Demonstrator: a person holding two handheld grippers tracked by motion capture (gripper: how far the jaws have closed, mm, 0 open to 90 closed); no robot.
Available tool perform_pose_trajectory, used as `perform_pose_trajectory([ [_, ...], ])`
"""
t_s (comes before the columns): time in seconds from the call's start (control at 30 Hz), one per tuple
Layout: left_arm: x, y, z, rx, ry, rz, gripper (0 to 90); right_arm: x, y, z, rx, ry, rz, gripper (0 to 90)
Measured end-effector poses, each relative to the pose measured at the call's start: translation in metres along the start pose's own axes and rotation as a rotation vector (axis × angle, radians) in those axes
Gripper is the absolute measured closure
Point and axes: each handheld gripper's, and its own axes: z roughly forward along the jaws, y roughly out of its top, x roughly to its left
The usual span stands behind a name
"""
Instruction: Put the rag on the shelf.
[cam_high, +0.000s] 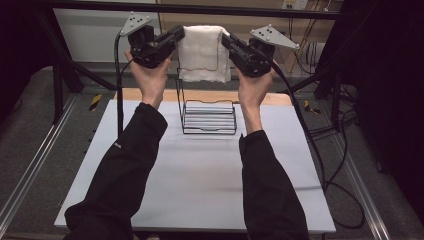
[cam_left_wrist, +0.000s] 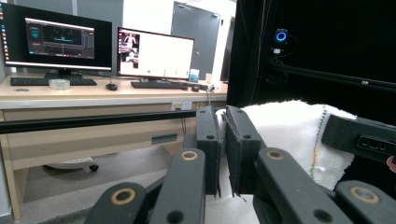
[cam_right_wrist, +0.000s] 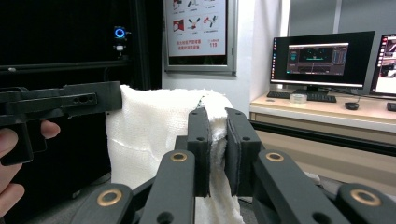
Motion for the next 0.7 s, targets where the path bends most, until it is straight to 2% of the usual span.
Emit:
perform_pose_trajectory([
  [0.43,0.008,-0.003,0.017,0.007,0.015,-0.009,83.9,-0.011,-0.001,0.014,0.019,-0.01,0.003,81.5],
  [0.7,0.016,-0.009,0.026,0.028,0.027,-0.008,84.0,-0.017,-0.006,0.026,0.044,-0.014,0.002,81.5],
])
